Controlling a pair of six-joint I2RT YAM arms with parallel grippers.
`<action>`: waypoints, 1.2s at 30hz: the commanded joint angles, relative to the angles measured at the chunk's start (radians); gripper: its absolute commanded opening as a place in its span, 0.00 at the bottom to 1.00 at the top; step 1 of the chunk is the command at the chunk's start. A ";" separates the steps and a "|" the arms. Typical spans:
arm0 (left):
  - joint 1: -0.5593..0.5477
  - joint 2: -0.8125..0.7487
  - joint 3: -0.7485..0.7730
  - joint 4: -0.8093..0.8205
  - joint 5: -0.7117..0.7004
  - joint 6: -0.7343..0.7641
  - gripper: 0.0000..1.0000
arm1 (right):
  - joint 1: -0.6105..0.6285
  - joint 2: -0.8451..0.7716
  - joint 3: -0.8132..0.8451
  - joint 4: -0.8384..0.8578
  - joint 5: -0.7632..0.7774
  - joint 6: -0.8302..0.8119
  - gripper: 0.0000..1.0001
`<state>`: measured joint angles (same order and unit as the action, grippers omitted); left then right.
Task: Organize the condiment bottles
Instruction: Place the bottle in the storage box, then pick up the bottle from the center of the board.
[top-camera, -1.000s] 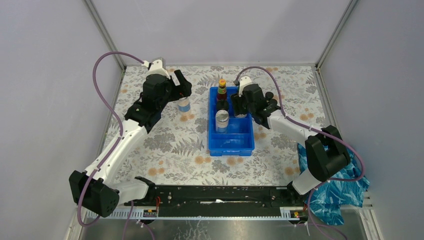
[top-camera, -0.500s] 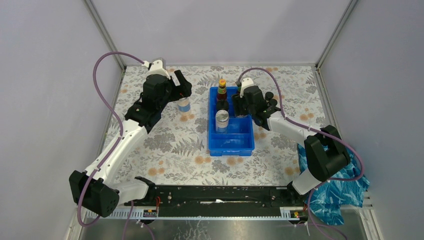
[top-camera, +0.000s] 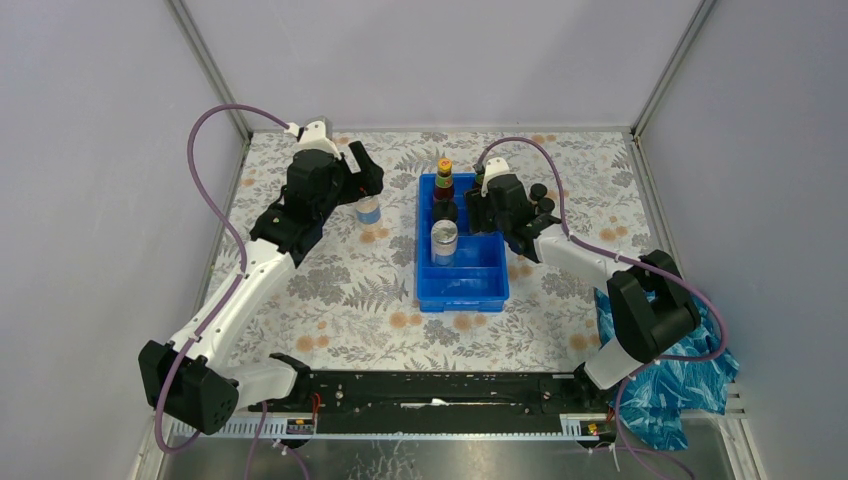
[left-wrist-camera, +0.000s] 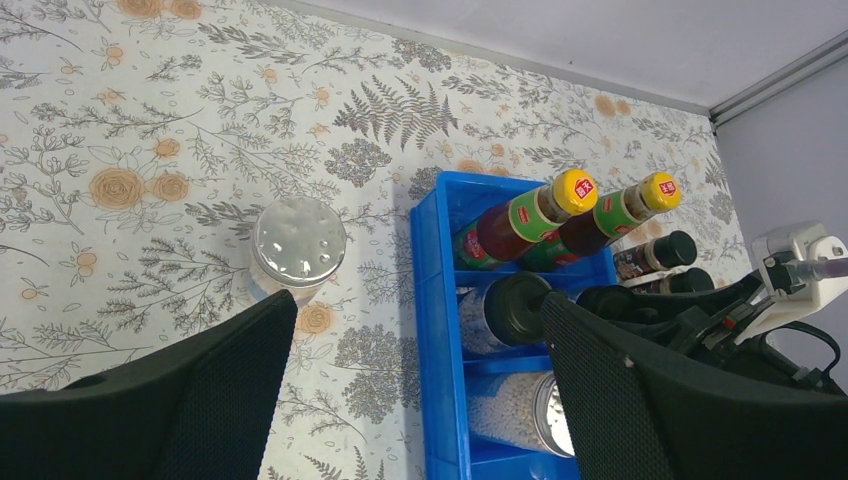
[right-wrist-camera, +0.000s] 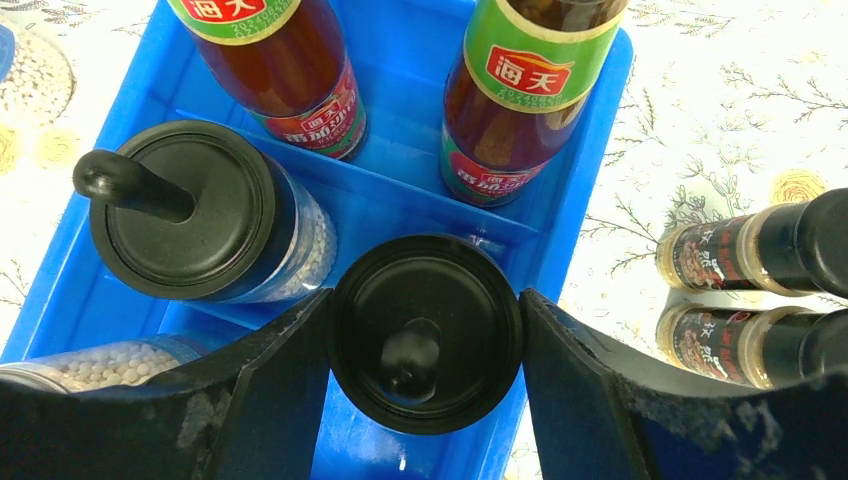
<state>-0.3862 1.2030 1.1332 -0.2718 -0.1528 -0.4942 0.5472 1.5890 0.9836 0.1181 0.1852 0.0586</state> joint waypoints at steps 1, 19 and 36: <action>-0.009 0.000 -0.013 0.019 0.003 0.025 0.96 | 0.006 0.007 0.016 0.049 0.057 0.000 0.67; -0.009 0.018 -0.014 0.020 -0.012 0.036 0.97 | 0.006 0.004 0.085 0.025 0.083 -0.026 0.85; -0.014 0.062 -0.050 -0.012 -0.114 0.133 0.99 | -0.009 -0.242 0.092 -0.090 0.170 0.027 0.88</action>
<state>-0.3931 1.2484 1.1164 -0.2897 -0.2100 -0.4255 0.5468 1.4353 1.0592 0.0570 0.3027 0.0513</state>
